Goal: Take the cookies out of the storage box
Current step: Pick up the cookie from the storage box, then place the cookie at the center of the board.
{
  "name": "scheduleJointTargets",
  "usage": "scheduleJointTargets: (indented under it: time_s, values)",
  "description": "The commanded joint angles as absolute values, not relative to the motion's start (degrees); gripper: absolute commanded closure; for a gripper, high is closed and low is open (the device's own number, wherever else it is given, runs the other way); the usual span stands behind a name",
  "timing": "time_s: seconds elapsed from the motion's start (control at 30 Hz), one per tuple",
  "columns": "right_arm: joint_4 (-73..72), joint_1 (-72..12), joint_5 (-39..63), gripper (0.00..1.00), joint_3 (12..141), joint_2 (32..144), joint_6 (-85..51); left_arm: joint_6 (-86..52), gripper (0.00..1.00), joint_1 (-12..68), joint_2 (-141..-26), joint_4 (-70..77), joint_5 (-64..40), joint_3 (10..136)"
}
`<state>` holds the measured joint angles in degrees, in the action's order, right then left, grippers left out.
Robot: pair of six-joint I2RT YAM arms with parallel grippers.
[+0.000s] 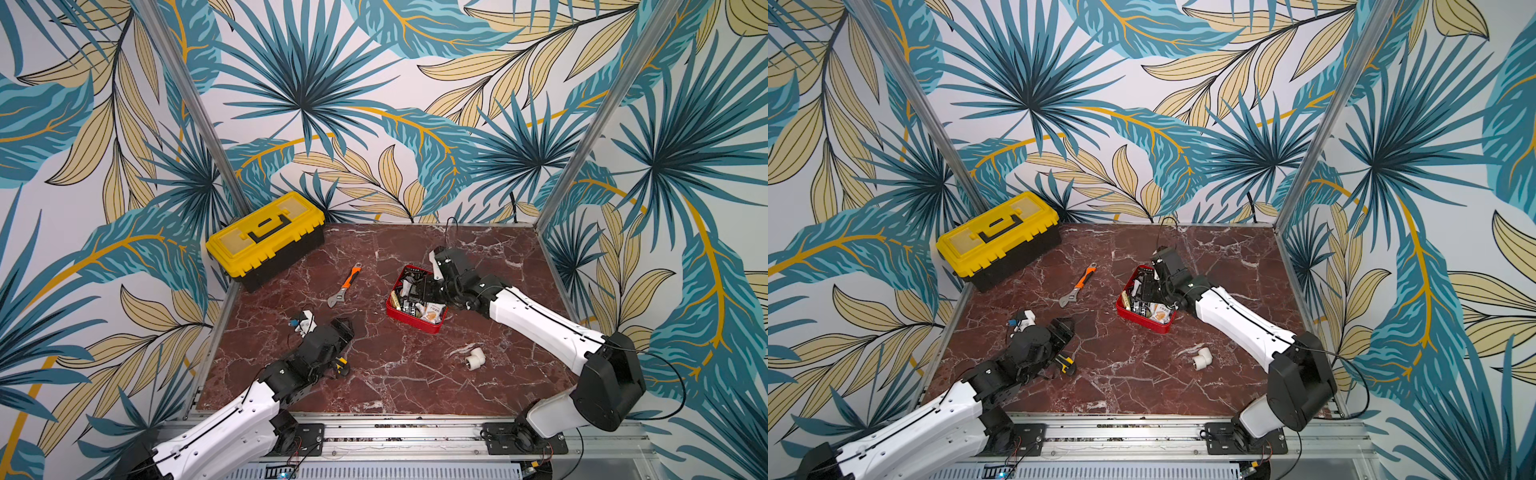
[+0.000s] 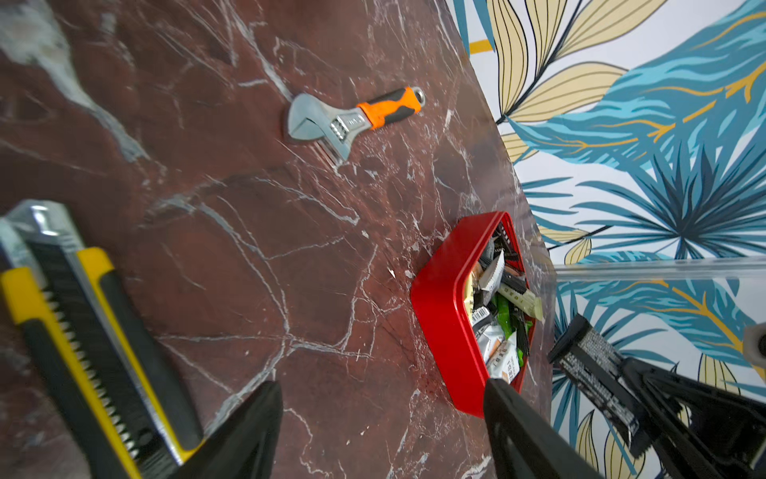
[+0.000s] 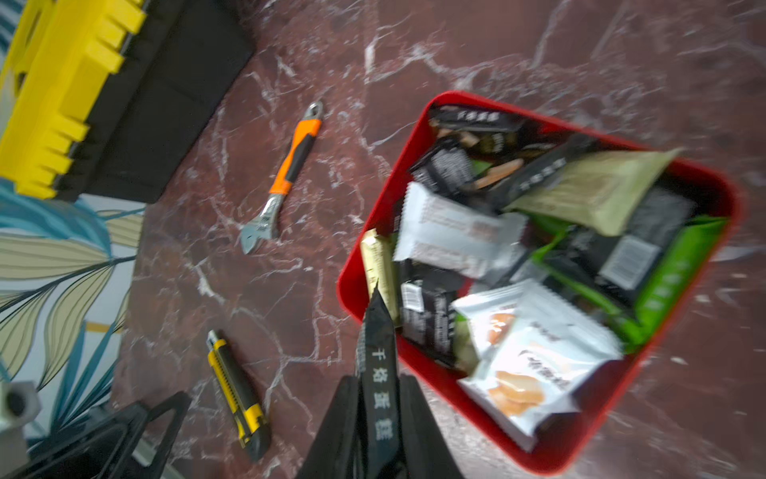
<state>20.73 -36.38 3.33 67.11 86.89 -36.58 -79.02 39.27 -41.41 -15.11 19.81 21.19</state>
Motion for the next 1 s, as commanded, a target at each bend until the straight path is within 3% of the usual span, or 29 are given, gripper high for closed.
scheduleJointTargets:
  time_s: [0.0,0.23,0.57,0.73,0.97]
  values:
    - [10.41,-40.87,3.43,0.86,63.68,88.53,-43.13,-83.37,0.19,38.75,-37.08,-22.60,22.92,18.18]
    - [-0.87,-51.34,-6.00,0.86,62.30,95.86,-57.25,-86.21,0.19,38.52,-29.89,-29.58,24.35,16.79]
    - [-1.11,-59.20,-20.41,0.88,65.39,106.48,-69.70,-86.40,0.19,38.50,-29.09,-31.43,23.12,16.79]
    - [1.17,-60.94,-23.04,0.80,65.68,108.61,-71.94,-86.36,0.19,38.50,-29.19,-30.99,22.94,16.62]
    - [6.21,-62.93,-26.14,0.53,62.95,103.68,-70.42,-84.81,0.19,38.50,-31.11,-28.29,22.11,17.04]
